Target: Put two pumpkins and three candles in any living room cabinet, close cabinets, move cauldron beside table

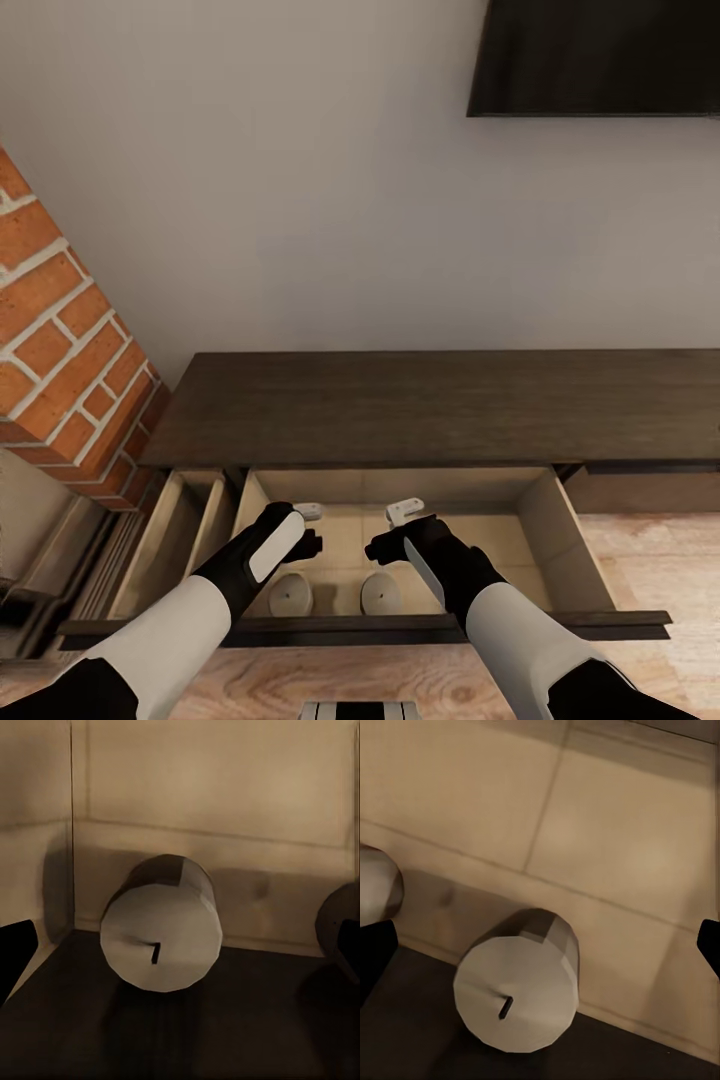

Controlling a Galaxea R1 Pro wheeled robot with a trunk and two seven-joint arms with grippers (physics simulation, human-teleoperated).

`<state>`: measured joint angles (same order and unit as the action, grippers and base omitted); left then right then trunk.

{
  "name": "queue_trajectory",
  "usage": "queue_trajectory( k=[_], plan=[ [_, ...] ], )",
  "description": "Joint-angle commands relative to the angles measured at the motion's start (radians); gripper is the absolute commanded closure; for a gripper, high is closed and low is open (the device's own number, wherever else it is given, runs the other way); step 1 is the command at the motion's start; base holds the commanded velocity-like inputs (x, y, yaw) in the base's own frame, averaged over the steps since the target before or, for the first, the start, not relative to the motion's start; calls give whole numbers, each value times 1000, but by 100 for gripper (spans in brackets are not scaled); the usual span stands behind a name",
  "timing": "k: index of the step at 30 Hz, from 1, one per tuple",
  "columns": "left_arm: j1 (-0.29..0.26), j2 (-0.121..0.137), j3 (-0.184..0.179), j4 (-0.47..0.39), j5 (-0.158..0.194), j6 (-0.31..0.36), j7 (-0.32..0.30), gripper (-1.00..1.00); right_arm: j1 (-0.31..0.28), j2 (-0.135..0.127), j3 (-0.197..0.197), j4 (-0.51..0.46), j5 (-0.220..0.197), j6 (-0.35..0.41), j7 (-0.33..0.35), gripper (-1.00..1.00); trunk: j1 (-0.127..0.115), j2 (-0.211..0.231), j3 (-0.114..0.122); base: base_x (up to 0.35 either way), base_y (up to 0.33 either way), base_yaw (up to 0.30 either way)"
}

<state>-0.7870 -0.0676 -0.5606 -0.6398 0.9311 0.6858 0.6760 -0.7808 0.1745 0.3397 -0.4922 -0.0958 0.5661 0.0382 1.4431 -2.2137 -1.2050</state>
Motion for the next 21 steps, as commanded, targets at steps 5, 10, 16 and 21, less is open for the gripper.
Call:
queue_trajectory(
  k=[5,10,16,21],
  plan=[
    [0,1,1,-6,1,0,-2,-100,0,0,-1,-25,0,10,1,-100,-19,35,16,0,0,0],
    [0,3,0,-23,3,5,-2,-100,0,0,-6,-103,0,96,2,-100,-38,70,31,0,0,0],
    [1,25,1,-69,20,75,-3,-100,0,0,-3,-190,-1,188,1,-100,-61,112,50,0,0,0],
    [1,64,-2,-120,145,89,-1,-100,0,-2,-3,-201,-1,217,0,-100,-81,147,66,-70,0,0]
  ],
)
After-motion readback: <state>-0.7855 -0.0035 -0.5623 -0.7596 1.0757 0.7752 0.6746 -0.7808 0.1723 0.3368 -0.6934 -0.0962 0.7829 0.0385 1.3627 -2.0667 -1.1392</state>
